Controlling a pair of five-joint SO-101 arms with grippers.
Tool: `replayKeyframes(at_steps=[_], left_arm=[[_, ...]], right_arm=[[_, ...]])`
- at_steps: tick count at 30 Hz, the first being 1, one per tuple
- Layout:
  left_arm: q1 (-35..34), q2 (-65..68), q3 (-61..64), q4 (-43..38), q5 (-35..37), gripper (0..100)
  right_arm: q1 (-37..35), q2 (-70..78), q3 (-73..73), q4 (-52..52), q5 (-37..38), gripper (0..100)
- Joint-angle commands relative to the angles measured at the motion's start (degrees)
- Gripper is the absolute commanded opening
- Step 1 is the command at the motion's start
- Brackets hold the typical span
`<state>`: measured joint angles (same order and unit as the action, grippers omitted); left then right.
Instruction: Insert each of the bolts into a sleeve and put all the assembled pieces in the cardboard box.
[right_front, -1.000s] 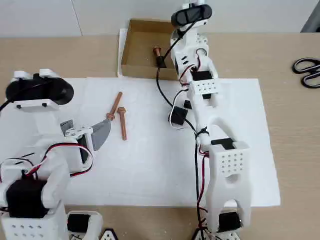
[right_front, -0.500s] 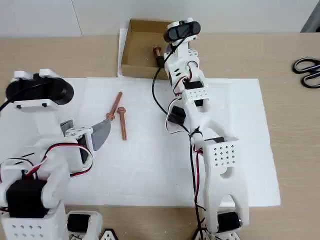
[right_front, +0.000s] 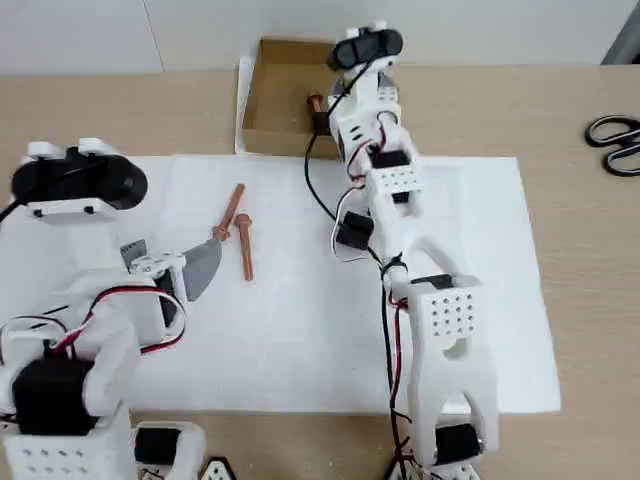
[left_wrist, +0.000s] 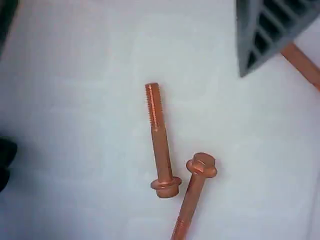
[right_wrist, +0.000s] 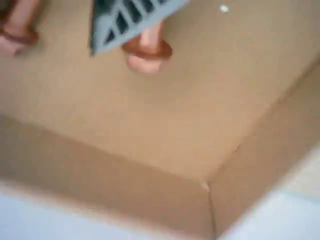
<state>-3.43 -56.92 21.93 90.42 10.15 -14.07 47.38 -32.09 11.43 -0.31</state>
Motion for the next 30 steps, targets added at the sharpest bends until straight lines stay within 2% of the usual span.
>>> replayKeyframes(at_steps=[1,9,17,20,26,30], left_arm=[[0.1,-0.7,-0.2,-1.0,0.0,29],[0.1,-0.7,-0.3,-1.0,0.1,29],[0.0,-0.7,-0.3,-1.0,0.2,29],[0.0,-0.7,-0.3,-1.0,0.2,29],[-0.1,-0.7,-0.3,-1.0,0.2,29],[-0.3,-0.7,-0.3,-1.0,0.2,29]], right_arm=[[0.7,-12.5,-3.3,9.0,-0.4,24.1],[0.6,-30.7,-3.2,35.6,-0.4,24.1],[0.4,-46.3,-3.2,72.6,-0.2,24.1],[0.6,-51.0,-3.2,82.7,-0.1,24.1],[-1.5,-52.2,6.9,83.6,0.1,24.1],[-5.1,-50.1,18.5,83.2,10.7,24.3]])
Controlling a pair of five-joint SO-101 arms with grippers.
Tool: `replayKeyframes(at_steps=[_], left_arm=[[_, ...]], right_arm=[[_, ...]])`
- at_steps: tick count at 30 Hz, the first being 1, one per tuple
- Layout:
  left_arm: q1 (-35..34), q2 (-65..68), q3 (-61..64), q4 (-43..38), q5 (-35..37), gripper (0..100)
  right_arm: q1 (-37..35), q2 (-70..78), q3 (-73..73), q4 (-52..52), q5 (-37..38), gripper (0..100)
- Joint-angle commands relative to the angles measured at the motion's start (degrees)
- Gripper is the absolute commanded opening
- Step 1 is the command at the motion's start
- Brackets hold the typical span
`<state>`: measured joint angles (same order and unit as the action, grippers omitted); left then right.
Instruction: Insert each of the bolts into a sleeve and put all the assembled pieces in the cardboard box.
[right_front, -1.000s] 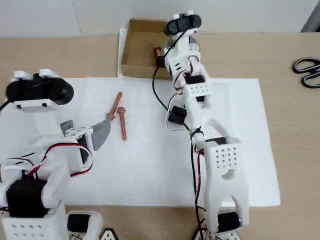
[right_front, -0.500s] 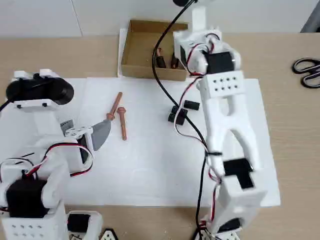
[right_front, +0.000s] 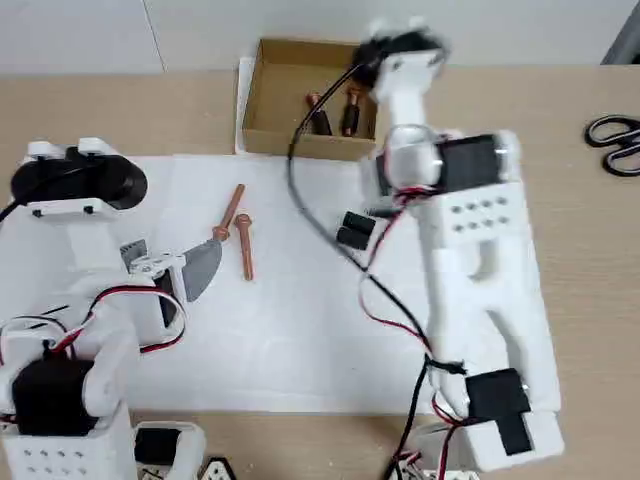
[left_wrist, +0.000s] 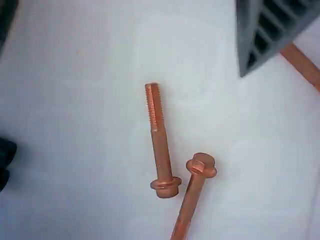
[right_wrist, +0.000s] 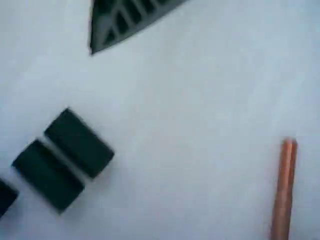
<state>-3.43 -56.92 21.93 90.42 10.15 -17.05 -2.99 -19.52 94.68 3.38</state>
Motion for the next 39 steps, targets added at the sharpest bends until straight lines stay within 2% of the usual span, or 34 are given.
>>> replayKeyframes(at_steps=[1,8,13,27,39], left_arm=[[-0.3,-0.7,-0.3,-1.0,0.2,29],[-0.4,-0.7,-0.3,-1.0,0.2,29],[-0.4,-0.7,-0.3,-1.0,0.2,29],[-0.4,-0.7,-0.2,-1.0,0.2,29],[-0.4,-0.7,-0.2,-1.0,0.2,29]], right_arm=[[-3.0,1.1,8.4,-0.8,9.4,24.3],[-4.5,7.1,15.6,-7.4,23.2,24.1],[-5.0,11.4,15.6,-10.1,27.9,24.0],[-5.0,22.5,15.5,-21.3,29.2,24.0],[-5.1,23.4,15.4,-25.0,31.2,24.0]])
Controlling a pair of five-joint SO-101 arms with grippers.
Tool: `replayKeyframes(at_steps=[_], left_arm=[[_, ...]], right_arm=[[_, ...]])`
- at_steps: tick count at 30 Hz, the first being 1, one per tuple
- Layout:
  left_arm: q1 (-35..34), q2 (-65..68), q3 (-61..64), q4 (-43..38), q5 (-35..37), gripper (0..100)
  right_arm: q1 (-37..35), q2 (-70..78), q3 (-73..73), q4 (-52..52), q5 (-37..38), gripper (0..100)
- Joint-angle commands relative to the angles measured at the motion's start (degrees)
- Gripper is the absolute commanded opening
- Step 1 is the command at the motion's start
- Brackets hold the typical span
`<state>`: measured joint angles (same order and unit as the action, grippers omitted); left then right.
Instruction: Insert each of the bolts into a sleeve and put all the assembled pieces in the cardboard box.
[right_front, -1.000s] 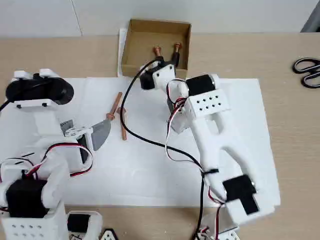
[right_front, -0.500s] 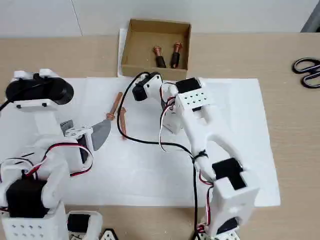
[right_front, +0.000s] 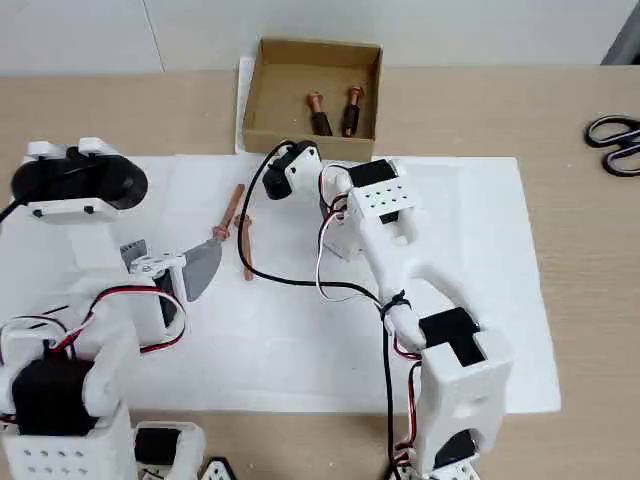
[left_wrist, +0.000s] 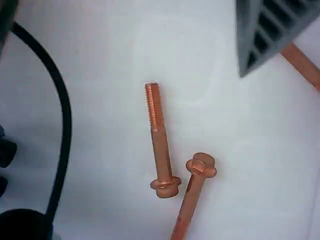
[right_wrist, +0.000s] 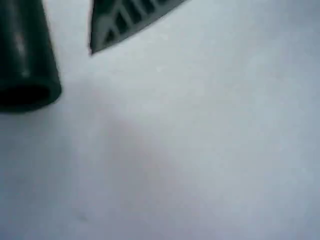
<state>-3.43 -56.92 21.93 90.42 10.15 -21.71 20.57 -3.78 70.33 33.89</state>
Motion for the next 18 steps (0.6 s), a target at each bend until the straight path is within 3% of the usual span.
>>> replayKeyframes(at_steps=[1,10,18], left_arm=[[-0.4,-0.7,-0.2,-1.0,0.2,29],[-0.4,-0.7,-0.2,-1.0,0.2,29],[-0.4,-0.7,-0.2,-1.0,0.2,29]], right_arm=[[-0.7,-0.1,-0.3,-0.5,0.7,24.0],[-2.5,2.2,-0.4,-1.2,-1.2,2.3],[-0.1,8.9,-3.0,-0.4,-2.2,5.1]])
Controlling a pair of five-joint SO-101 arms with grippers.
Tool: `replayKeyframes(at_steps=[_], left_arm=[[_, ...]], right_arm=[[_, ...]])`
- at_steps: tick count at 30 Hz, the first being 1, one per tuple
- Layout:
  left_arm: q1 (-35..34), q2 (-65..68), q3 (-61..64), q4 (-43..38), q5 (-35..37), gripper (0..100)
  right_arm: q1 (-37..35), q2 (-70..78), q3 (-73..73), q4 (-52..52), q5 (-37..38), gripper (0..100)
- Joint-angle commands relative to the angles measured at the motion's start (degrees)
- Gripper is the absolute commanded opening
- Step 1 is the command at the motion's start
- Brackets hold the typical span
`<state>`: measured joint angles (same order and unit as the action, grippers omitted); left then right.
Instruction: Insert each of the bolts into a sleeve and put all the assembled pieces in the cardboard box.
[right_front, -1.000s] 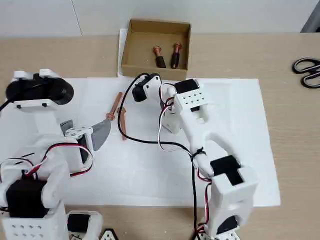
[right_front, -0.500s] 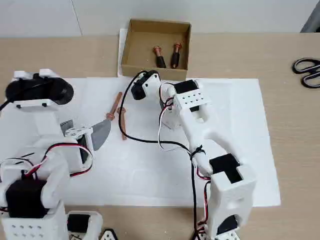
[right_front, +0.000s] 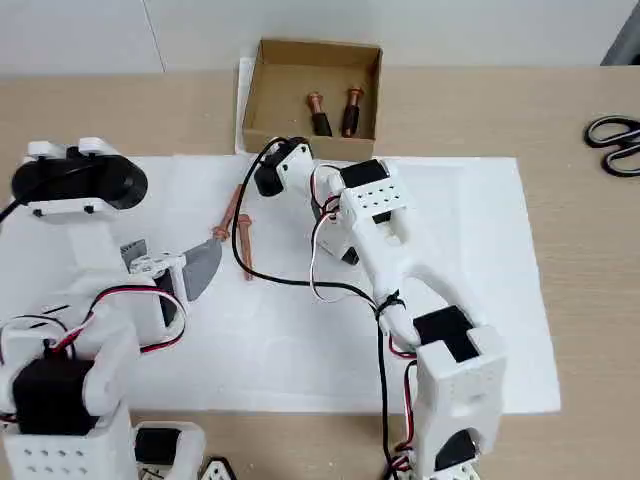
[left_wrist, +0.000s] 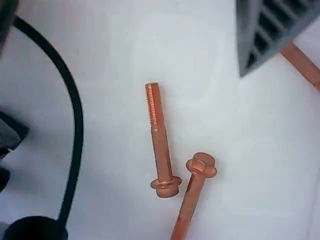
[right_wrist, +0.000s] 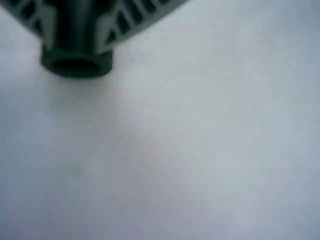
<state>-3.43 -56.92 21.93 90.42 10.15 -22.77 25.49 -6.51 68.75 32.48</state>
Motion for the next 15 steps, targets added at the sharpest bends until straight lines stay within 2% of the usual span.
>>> replayKeyframes(at_steps=[1,10,15], left_arm=[[-0.4,-0.7,-0.2,-1.0,0.2,29],[-0.4,-0.7,-0.2,-1.0,0.1,29],[-0.4,-0.7,-0.2,-1.0,0.1,29]], right_arm=[[0.9,4.0,-1.1,2.3,-0.8,6.1],[1.0,4.1,-8.3,13.3,-0.8,10.8],[1.1,4.6,-8.7,14.1,-0.8,10.8]])
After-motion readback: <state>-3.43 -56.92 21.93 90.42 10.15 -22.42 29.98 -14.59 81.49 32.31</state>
